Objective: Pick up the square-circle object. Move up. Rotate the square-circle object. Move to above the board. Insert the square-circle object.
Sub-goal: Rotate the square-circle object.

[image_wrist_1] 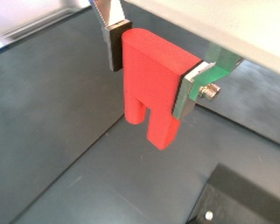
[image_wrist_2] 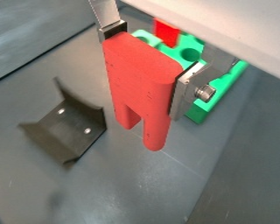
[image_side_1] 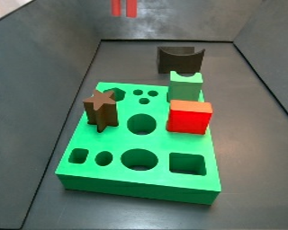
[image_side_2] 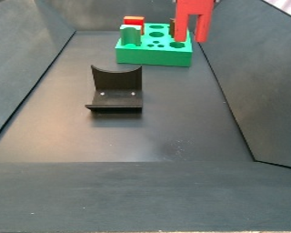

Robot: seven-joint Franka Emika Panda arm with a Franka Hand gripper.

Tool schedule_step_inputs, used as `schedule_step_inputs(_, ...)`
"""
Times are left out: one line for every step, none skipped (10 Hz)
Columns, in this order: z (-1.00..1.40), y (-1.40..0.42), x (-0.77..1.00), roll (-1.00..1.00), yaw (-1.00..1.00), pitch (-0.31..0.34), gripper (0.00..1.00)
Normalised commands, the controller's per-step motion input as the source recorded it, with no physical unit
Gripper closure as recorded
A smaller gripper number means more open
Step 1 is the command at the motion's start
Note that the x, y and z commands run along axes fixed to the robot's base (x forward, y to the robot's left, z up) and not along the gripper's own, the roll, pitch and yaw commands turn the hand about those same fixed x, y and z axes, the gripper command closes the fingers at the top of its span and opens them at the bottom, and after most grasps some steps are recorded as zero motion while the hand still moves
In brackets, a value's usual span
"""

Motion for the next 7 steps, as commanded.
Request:
schedule_step_inputs(-0.02, 0.01, 0.0, -0.02, -1.0, -0.047, 1.0)
schedule_step_inputs(-0.01, 0.01, 0.0, -0.02, -1.0, -0.051, 1.0)
schedule_step_inputs(-0.01, 0.01, 0.0, -0.02, -1.0, -0.054, 1.0)
schedule_step_inputs(-0.01, 0.01, -0.01, -0.03, -1.0, -0.059, 1.0)
schedule_step_inputs(-0.01, 0.01, -0.01, -0.04, -1.0, -0.067, 1.0)
schedule_step_inputs(-0.01, 0.01, -0.01, -0.04, -0.75, -0.067, 1.0)
schedule_step_inputs(-0.01, 0.01, -0.01, -0.04, -0.58, -0.064, 1.0)
